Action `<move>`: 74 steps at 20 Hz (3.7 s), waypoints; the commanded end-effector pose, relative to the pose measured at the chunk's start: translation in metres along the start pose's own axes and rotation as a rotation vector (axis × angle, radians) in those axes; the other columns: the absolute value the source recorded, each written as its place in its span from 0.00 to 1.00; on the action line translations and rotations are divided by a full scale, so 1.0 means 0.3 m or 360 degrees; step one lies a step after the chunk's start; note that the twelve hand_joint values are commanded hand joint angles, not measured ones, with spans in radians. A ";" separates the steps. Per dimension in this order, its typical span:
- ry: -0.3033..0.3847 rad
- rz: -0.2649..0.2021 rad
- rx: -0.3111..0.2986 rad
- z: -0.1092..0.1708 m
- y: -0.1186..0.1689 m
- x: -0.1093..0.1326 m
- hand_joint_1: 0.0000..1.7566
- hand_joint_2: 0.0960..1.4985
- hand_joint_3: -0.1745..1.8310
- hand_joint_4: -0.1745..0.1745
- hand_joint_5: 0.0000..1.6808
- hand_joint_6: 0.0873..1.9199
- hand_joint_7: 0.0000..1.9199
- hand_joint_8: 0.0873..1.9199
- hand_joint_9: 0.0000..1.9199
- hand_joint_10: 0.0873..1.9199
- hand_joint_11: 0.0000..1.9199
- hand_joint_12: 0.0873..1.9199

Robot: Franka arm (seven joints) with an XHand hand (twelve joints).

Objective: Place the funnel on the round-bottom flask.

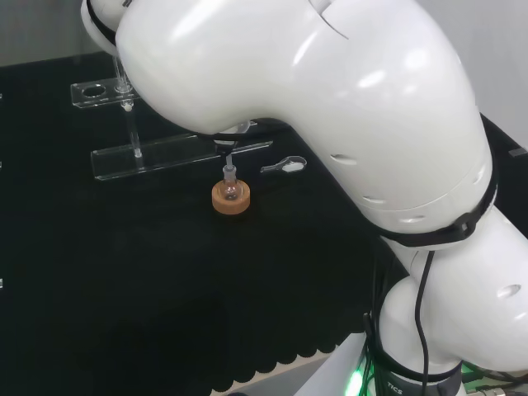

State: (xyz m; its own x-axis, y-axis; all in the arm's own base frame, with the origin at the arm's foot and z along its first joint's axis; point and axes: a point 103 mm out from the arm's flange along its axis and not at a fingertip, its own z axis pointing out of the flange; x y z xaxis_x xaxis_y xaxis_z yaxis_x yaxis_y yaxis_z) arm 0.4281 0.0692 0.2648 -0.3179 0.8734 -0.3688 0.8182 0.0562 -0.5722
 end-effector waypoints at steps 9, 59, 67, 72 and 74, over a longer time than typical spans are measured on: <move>0.0008 -0.0004 0.0010 0.021 0.028 0.001 0.44 0.44 0.36 0.49 0.30 0.27 0.30 0.33 0.58 0.24 0.24 0.66; 0.0086 -0.0026 0.0155 0.100 0.044 -0.003 0.36 0.36 0.35 0.48 0.04 0.00 0.14 0.35 0.46 0.30 0.21 0.67; 0.0079 0.0002 0.0100 0.087 0.002 -0.015 0.30 0.36 0.29 0.50 0.02 0.00 0.11 0.34 0.43 0.30 0.20 0.68; 0.0093 0.0010 -0.0016 0.049 -0.058 -0.047 0.28 0.37 0.26 0.51 0.02 0.00 0.10 0.34 0.34 0.30 0.19 0.68; 0.0111 0.0015 -0.0092 0.025 -0.087 -0.066 0.27 0.38 0.25 0.51 0.02 0.00 0.11 0.34 0.32 0.30 0.18 0.69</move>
State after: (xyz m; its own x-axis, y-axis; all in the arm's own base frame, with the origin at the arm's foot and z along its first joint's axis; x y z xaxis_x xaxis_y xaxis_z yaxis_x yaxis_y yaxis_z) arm 0.4177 0.0524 0.2560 -0.2887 0.8964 -0.3364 0.7985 0.0315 -0.6012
